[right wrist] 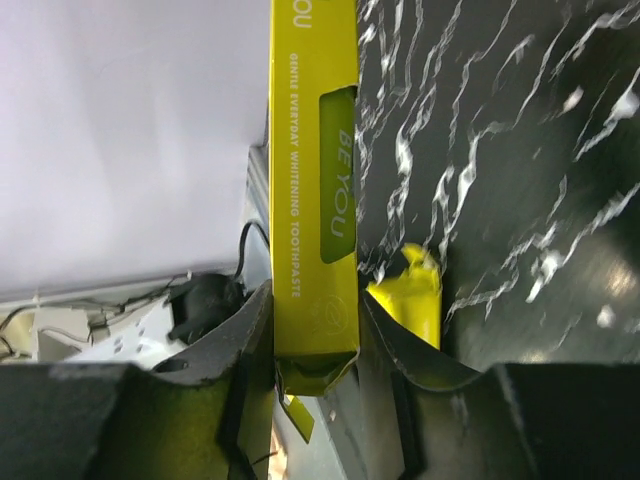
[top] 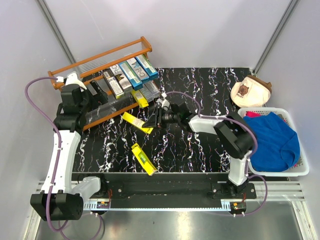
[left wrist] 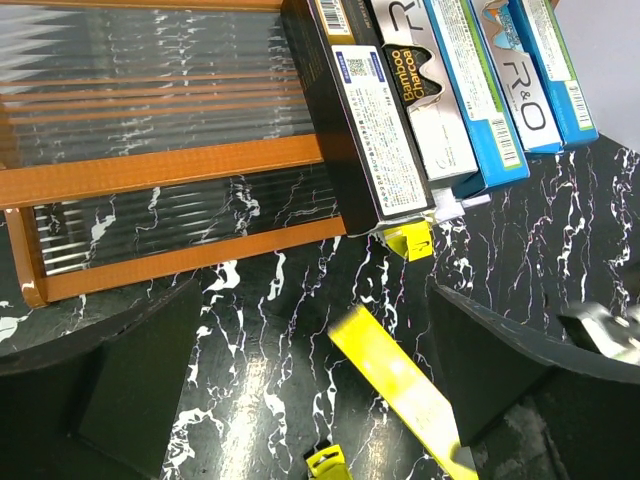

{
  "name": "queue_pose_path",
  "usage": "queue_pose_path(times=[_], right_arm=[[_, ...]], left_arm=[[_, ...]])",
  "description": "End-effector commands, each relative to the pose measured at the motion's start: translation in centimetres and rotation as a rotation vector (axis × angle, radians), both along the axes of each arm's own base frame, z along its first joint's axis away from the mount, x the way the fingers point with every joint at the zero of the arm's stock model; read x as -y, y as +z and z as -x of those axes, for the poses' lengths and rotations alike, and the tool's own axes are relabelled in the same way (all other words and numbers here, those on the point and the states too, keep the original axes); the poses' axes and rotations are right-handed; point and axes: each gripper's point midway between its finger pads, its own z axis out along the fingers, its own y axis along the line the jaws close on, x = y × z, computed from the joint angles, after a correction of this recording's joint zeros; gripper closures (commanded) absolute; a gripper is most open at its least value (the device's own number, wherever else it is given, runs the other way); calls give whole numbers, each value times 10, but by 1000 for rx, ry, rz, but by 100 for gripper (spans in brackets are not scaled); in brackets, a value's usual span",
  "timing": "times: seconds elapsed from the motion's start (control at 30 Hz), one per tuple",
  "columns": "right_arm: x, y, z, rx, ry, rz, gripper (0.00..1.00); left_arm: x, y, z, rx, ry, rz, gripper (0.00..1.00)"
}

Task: Place and organize the toothpastes onto the shelf

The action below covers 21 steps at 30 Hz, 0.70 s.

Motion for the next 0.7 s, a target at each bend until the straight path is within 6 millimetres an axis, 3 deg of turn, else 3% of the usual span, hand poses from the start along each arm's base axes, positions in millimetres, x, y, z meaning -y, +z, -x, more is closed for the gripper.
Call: queue_pose_path(times=[0.0, 0.03, 0.1, 0.13, 0.2, 0.23, 0.3, 0.43, 0.67], right_arm=[[-28, 41, -37, 126, -30, -184, 71], [-32, 28, -42, 93, -47, -181, 71], [-40, 36, -56, 120, -69, -233, 71], [-44, 25, -61, 92, -83, -234, 71], [-50, 27, -72, 104, -103, -263, 71], [-51, 14, -77, 83, -118, -254, 71], [-55, 14, -89, 95, -154, -273, 71], [-61, -12, -111, 40, -232, -275, 71], [-62, -34, -144, 7, -370, -244, 72]], left_arm=[[-5, 9, -6, 36, 5, -39, 1], [-4, 8, -6, 33, 2, -39, 1], [-4, 8, -6, 33, -2, -37, 1], [-3, 7, -5, 31, -4, -36, 1], [-2, 6, -5, 28, -6, -34, 1], [-3, 7, -5, 30, -4, -34, 1], [-2, 6, -5, 28, -7, -36, 1], [-3, 4, -4, 24, -7, -35, 1], [-2, 0, -4, 16, -7, -35, 1]])
